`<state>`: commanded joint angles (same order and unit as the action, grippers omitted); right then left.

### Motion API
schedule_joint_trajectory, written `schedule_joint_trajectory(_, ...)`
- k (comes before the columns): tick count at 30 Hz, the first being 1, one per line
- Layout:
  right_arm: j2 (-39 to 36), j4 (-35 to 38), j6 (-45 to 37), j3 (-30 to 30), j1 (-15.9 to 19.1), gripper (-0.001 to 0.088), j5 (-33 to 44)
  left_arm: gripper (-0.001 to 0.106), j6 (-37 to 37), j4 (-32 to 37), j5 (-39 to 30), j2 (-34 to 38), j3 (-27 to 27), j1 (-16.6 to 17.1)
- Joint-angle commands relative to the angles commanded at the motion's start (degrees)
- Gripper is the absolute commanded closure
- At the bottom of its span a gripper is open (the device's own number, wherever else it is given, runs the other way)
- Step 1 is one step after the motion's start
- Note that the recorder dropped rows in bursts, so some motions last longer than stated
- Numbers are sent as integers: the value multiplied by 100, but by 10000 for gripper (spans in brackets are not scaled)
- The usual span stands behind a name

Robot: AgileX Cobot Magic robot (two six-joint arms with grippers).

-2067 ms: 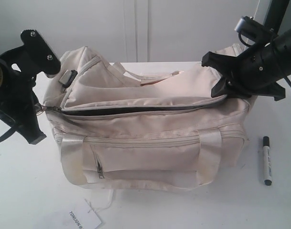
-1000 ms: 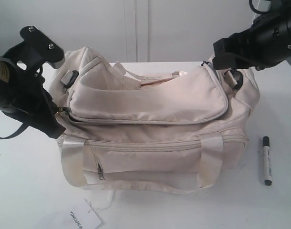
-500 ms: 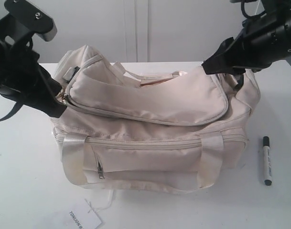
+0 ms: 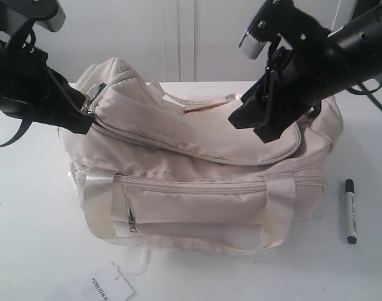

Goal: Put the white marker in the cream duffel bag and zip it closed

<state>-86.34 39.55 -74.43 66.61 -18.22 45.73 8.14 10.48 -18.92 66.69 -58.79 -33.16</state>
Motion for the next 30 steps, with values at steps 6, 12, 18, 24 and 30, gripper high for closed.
schedule_joint_trajectory(6, -185, 14, -382, 0, -369, 388, -343, 1053, 105, -14, -13, -2, 0, 0)
schedule_joint_trajectory(12, -415, 4, -519, 0, -876, 388, -919, 1053, 105, -14, -13, -2, 0, 0)
schedule_joint_trajectory(18, -437, 44, -519, 0, -1237, 385, -913, 1053, 114, -14, -13, -2, 0, 0)
schedule_joint_trajectory(24, -728, 273, -519, 0, -1379, 304, -1265, 1053, 108, -14, -35, -2, 0, 0)
schedule_joint_trajectory(30, -977, 427, -519, 0, -1379, 304, -1467, 1053, 108, -14, -44, -2, 0, 0)
